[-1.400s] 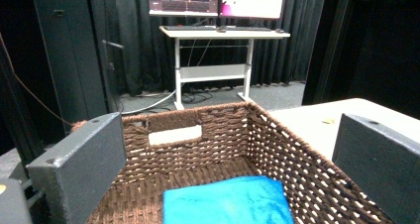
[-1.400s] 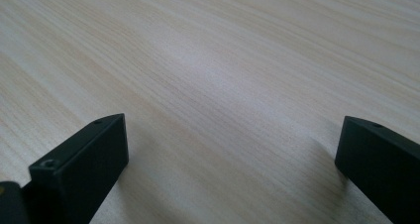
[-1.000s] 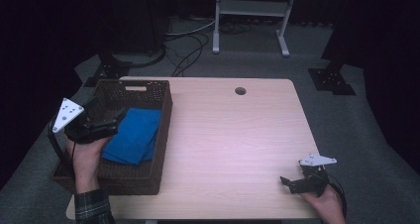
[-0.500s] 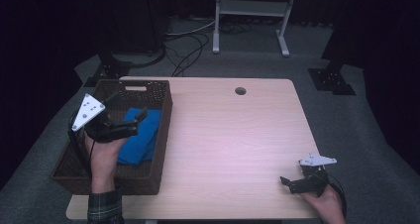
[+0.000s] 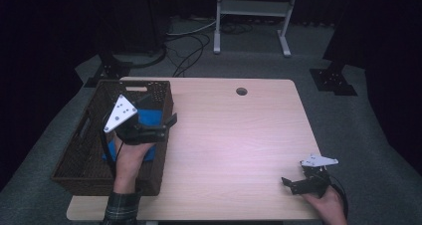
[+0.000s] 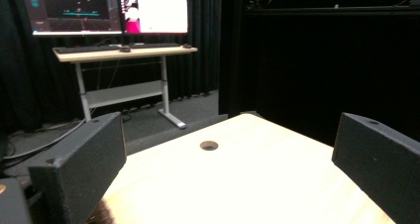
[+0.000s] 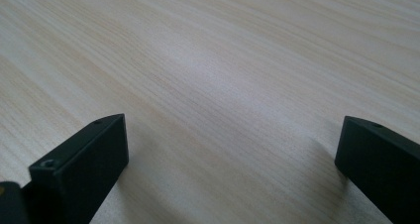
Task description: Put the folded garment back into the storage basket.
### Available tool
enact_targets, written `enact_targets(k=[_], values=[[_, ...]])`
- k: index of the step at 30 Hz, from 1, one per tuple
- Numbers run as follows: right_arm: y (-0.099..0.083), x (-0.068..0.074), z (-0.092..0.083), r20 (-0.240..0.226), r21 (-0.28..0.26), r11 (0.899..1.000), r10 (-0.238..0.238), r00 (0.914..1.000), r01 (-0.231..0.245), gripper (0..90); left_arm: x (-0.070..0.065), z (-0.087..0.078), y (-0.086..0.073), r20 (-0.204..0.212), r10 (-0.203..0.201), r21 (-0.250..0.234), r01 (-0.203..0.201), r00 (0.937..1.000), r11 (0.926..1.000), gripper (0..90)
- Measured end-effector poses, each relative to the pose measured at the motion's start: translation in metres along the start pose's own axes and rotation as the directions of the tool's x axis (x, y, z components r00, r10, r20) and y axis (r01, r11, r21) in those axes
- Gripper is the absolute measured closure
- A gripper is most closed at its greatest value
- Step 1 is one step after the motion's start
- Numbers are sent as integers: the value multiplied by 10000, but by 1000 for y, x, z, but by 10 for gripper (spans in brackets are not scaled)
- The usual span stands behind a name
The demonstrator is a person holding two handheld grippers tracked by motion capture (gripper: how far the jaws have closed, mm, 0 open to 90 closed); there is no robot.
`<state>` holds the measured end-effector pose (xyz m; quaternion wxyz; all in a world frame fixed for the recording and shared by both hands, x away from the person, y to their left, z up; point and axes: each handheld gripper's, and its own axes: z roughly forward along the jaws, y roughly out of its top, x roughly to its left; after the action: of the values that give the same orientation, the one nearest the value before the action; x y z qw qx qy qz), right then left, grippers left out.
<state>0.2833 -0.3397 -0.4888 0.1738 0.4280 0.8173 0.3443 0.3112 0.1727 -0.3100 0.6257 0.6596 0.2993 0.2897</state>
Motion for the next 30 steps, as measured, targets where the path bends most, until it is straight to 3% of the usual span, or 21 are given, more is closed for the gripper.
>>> enact_targets(k=[16, 25, 30], values=[[0, 0, 0, -7, 0, 10000, 0, 10000, 0, 0, -45, 29, -5, 869, 8, -91, 0, 9962, 10000, 1], [0, 0, 0, -2, -11, 10000, -12, 10000, 12, 0, -68, 35, -27, 1404, 106, -178, -81, 9900, 9998, 1], [0, 0, 0, -1, -13, 10000, -9, 10000, 9, 0, -77, 36, -43, 1393, 241, -83, -232, 9900, 9997, 1]])
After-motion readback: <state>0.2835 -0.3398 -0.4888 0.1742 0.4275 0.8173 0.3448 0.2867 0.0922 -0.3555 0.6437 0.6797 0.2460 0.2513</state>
